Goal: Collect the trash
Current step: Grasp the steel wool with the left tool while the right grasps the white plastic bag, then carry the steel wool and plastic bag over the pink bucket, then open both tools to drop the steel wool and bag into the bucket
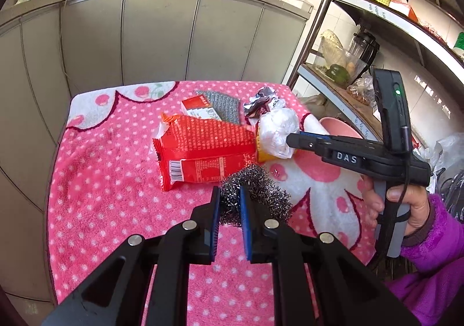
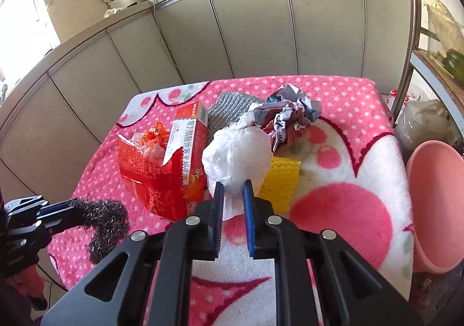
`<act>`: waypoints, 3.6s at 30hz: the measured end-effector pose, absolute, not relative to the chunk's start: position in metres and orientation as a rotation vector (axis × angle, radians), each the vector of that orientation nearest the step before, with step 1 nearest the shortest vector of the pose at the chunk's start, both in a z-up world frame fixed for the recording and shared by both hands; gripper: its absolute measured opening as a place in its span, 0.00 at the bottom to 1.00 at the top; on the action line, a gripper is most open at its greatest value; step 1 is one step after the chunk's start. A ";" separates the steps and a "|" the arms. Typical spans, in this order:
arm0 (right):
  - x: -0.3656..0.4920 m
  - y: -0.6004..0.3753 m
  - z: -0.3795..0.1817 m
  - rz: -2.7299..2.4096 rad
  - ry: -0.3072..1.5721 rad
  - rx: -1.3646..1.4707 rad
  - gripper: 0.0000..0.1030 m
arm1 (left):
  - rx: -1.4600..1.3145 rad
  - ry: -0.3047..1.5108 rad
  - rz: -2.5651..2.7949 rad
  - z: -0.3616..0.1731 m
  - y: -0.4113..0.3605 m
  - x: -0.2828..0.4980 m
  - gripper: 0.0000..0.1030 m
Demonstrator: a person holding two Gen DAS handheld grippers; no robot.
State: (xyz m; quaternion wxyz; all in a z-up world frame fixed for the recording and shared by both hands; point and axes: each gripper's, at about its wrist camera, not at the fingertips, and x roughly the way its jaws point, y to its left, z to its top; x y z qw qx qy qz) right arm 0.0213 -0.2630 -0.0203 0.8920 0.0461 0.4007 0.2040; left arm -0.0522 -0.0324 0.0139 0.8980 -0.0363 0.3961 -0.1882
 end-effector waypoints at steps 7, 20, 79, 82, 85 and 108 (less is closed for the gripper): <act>-0.004 -0.286 -0.005 0.417 0.779 0.114 0.13 | -0.086 0.779 -0.401 0.030 -0.045 -0.052 0.12; -0.030 -0.359 0.009 0.274 0.718 0.195 0.13 | -0.062 0.713 -0.500 0.062 -0.107 -0.032 0.12; 0.013 -0.529 -0.113 -0.156 0.949 0.322 0.20 | 0.237 1.018 -0.683 -0.077 -0.407 0.080 0.30; 0.011 -0.529 -0.113 -0.156 0.950 0.325 0.26 | 0.207 1.021 -0.691 -0.073 -0.405 0.080 0.34; 0.009 -0.530 -0.111 -0.156 0.952 0.328 0.27 | 0.194 1.009 -0.690 -0.067 -0.402 0.079 0.35; -0.017 -0.481 -0.064 -0.056 0.872 0.273 0.34 | 0.115 0.854 -0.676 0.005 -0.334 0.034 0.58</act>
